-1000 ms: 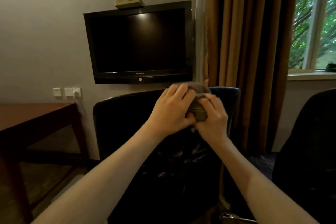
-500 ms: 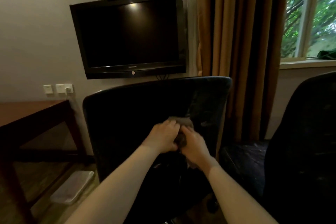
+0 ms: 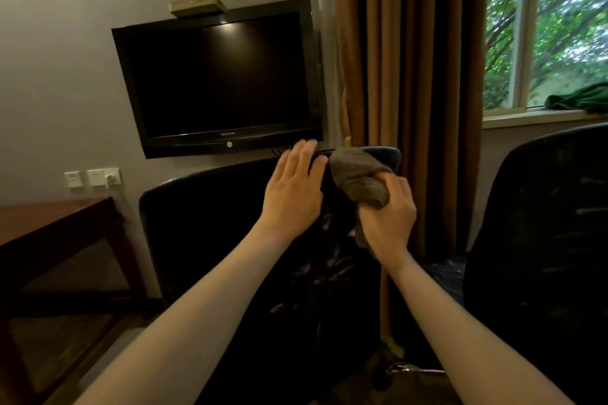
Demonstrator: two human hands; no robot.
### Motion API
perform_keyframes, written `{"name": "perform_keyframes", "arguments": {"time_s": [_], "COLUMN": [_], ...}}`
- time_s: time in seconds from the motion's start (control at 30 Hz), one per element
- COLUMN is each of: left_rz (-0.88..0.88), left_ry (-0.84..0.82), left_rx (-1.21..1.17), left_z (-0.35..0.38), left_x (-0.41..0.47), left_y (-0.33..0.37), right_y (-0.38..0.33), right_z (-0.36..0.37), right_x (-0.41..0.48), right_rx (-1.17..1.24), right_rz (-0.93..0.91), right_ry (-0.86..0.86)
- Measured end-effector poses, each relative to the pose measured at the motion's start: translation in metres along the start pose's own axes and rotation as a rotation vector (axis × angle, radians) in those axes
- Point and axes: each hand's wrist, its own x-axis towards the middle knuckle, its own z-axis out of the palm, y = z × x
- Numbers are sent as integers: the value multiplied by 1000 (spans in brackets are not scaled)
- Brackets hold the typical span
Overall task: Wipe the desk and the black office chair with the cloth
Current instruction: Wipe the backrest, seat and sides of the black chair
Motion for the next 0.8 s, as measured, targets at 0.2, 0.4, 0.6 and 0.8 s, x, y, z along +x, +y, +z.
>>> {"name": "perform_keyframes", "arguments": {"time_s": [0.2, 0.4, 0.6, 0.8], "left_rz": [-102, -76, -81, -151], "left_ry": [-325, -43, -32, -102], "left_rx": [236, 104, 107, 111], "left_z": [3, 5, -1, -16], "left_x": [-4, -11, -23, -48], "left_y": [-17, -41, -63, -83], "right_y": [-28, -9, 4, -19], "right_z": [19, 45, 54, 26], "right_x": [20, -25, -64, -44], "right_rx": [-25, -309, -486, -422], "right_rz": [-31, -319, -268, -443], "right_ry": [-49, -388, -733, -872]}}
